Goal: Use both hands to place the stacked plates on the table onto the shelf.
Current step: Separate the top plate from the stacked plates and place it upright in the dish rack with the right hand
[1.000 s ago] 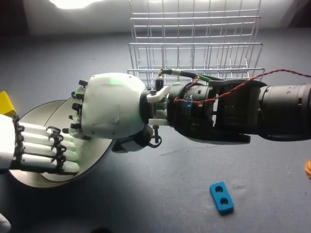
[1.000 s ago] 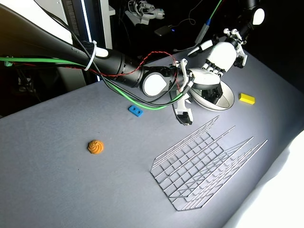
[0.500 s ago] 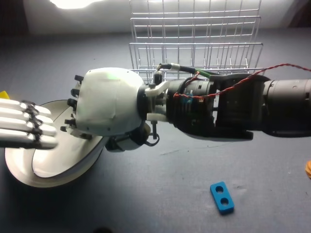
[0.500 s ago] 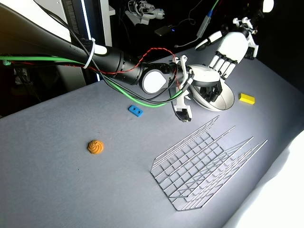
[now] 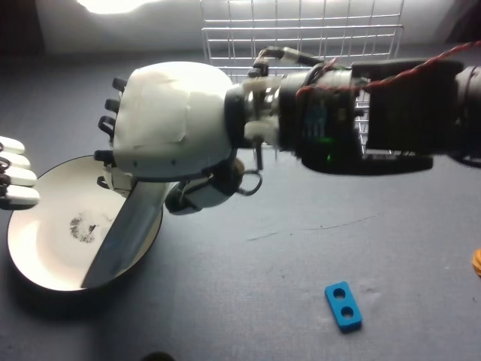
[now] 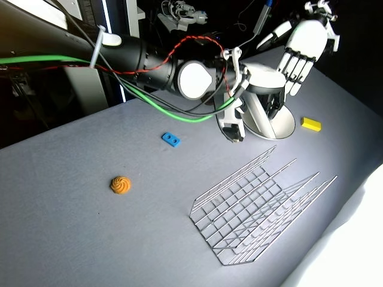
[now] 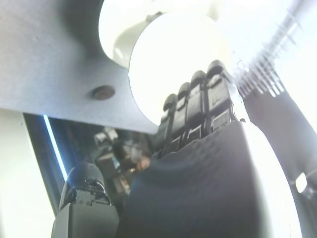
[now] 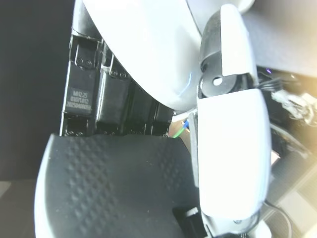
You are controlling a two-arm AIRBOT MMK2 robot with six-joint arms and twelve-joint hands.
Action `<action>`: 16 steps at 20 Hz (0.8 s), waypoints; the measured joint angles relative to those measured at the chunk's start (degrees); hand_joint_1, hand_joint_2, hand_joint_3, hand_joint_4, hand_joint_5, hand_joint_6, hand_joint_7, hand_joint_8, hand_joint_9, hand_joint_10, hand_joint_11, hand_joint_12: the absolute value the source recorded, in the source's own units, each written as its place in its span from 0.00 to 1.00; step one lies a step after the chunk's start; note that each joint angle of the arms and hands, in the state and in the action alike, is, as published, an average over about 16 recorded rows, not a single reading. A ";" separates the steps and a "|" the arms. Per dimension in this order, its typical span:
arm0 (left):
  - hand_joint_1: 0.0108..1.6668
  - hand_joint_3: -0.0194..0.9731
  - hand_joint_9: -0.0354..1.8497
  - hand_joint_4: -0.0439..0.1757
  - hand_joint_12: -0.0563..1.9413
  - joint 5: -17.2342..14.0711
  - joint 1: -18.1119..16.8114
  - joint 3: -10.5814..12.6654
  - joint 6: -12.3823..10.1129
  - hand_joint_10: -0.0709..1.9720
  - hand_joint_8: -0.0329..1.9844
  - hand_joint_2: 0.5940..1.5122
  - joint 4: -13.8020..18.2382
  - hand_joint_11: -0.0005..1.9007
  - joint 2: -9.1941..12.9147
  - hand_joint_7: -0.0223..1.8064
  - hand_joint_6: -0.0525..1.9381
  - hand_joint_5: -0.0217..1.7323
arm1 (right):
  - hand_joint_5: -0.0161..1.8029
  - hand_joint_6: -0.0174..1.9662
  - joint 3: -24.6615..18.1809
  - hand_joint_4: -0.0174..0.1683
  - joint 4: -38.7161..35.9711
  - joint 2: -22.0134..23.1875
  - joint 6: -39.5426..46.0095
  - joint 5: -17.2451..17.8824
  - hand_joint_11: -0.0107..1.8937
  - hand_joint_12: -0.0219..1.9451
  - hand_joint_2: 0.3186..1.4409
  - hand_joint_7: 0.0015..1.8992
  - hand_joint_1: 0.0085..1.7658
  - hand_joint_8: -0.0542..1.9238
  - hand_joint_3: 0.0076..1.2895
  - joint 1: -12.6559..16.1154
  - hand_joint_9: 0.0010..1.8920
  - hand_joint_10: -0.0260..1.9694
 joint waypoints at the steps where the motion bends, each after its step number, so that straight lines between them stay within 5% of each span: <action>1: 0.00 0.04 0.03 0.20 0.03 0.07 -0.03 -0.38 -0.03 0.04 0.03 0.52 -0.10 0.01 0.68 0.02 0.03 0.02 | 0.56 0.38 -0.34 0.08 -1.97 0.63 3.01 0.39 0.53 0.42 0.58 0.62 0.67 0.34 0.01 0.84 0.66 0.22; 9: 0.00 0.04 0.03 0.20 0.03 0.34 -0.41 -2.55 -0.25 0.04 0.03 0.52 -0.59 0.01 3.92 0.02 0.03 0.02 | 0.55 0.45 -1.37 0.07 -13.57 4.60 24.36 4.46 0.54 0.42 0.57 0.59 0.73 0.42 0.01 7.06 0.61 0.39; 16: 0.00 0.04 0.03 0.20 0.03 0.31 -0.83 -3.23 -0.33 0.04 0.03 0.52 -0.49 0.01 4.33 0.02 0.03 0.02 | 0.54 0.47 -0.36 0.07 -9.88 6.18 30.86 5.66 0.52 0.45 0.57 0.57 0.75 0.45 0.01 10.41 0.58 0.43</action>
